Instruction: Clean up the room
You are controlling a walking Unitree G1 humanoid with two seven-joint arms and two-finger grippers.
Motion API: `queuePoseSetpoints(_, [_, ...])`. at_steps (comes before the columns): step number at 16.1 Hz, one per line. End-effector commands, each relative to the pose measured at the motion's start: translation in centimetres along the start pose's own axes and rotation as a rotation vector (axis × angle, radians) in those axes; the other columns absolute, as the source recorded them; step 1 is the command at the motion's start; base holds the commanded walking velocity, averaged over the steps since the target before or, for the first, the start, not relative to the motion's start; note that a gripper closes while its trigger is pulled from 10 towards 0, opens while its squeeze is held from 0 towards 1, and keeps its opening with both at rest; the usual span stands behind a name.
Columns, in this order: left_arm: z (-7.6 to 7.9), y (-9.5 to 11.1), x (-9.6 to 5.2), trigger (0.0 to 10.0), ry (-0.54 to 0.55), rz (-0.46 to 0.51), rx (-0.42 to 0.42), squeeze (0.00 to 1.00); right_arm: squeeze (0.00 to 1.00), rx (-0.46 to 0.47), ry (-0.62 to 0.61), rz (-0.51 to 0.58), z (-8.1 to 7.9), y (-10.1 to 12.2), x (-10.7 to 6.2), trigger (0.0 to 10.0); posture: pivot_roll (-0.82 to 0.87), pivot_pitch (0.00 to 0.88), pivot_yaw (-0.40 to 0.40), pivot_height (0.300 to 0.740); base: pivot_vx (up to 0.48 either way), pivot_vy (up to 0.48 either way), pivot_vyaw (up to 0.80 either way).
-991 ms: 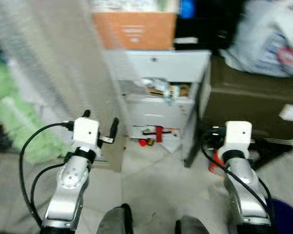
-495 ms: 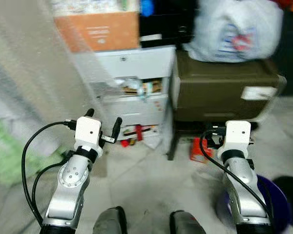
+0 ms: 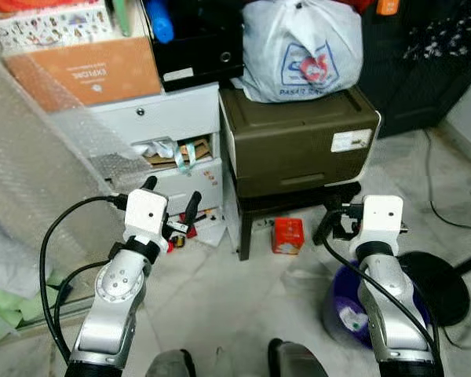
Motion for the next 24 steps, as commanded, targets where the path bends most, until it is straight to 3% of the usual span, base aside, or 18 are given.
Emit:
queuePoseSetpoints(1, [0.1,-0.2,-0.2,10.0,-0.013,-0.002,0.007,0.0,0.0,-0.001,0.012,-0.003,-0.3,-0.1,0.1,10.0,-0.09,0.137,0.042,0.74,0.371,0.0,0.0])
queuePoseSetpoints(12, [0.3,-0.3,-0.1,10.0,-0.031,-0.003,0.01,0.0,0.0,0.0,0.013,-0.001,-0.4,-0.1,0.3,10.0,-0.09,0.146,0.043,0.74,0.39,0.0,-0.15])
queuePoseSetpoints(19, [0.1,-0.2,-0.1,10.0,-0.005,0.002,0.041,0.0,0.0,-0.027,0.023,0.023,-0.6,0.3,0.5,10.0,-0.09,0.139,0.039,0.74,0.0,0.0,0.0])
queuePoseSetpoints(24, [-1.4,0.2,-0.7,10.0,0.068,0.004,0.106,0.0,0.0,-0.054,0.023,0.04,-0.3,0.8,0.0,10.0,-0.08,0.161,0.04,0.74,0.0,0.0,0.75])
Point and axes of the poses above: a point about 5 cm out from each wrist's last joint towards the gripper, its own x axis pointing out of the wrist towards the gripper, its own y axis along the axis of the wrist's last joint, z = x × y, the point moved 4 cm from there along x, pointing out of the wrist towards the gripper, and after that the axes turned 10 degrees about x, right-handed, at the moved point
